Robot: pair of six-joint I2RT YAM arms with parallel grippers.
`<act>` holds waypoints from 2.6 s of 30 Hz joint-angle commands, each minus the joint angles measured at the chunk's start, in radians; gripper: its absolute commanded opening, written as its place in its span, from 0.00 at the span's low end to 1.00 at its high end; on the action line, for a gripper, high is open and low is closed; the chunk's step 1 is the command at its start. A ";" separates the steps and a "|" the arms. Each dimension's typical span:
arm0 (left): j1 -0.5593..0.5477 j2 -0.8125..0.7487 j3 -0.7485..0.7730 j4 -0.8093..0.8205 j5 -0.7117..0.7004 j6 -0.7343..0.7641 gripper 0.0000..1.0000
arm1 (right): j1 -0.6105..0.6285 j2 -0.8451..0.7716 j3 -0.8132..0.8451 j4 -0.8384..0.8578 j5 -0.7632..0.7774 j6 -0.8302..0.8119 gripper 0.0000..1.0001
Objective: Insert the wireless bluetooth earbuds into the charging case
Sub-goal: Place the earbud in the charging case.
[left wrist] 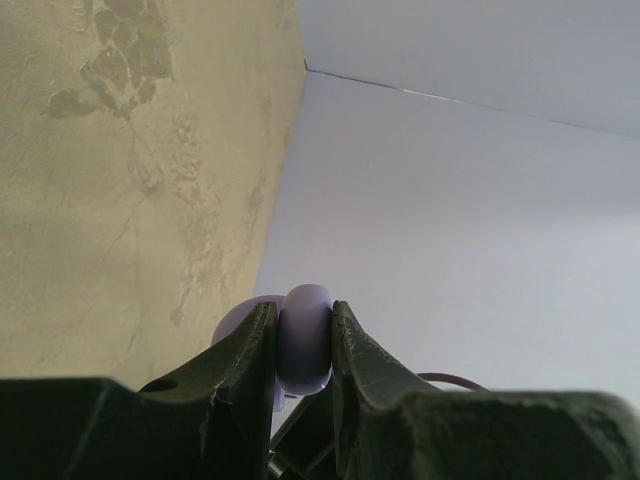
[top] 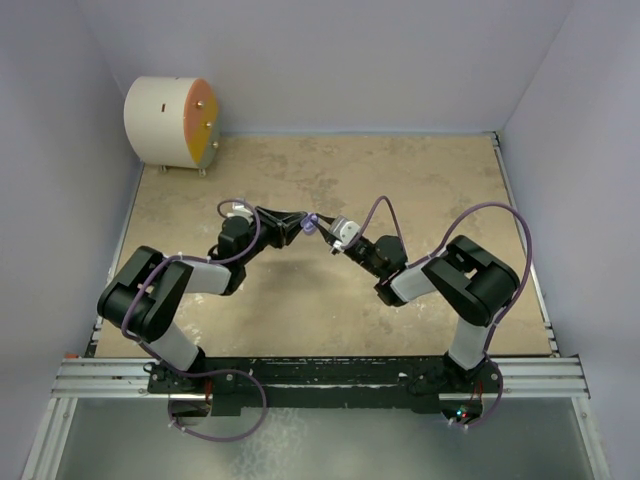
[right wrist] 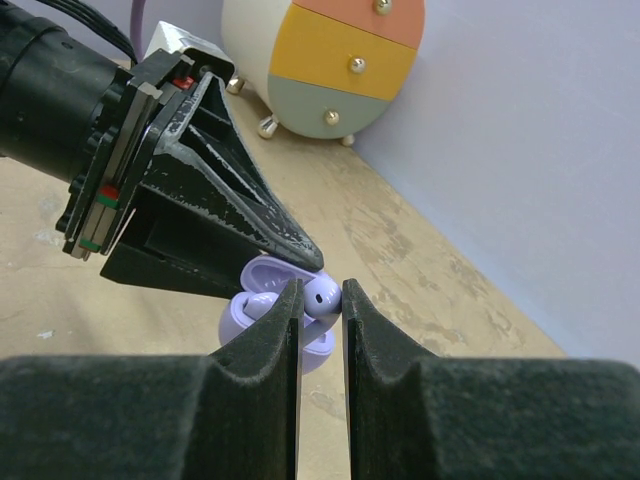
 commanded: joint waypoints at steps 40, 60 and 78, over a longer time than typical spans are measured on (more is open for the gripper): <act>-0.019 -0.074 0.035 0.024 -0.002 0.000 0.00 | 0.010 0.005 0.005 0.810 0.019 -0.045 0.00; -0.019 -0.066 0.054 0.032 -0.029 -0.012 0.00 | 0.013 -0.051 -0.023 0.736 0.045 0.040 0.01; -0.019 -0.085 0.061 0.015 -0.034 -0.008 0.00 | 0.022 -0.072 -0.018 0.682 0.077 0.071 0.05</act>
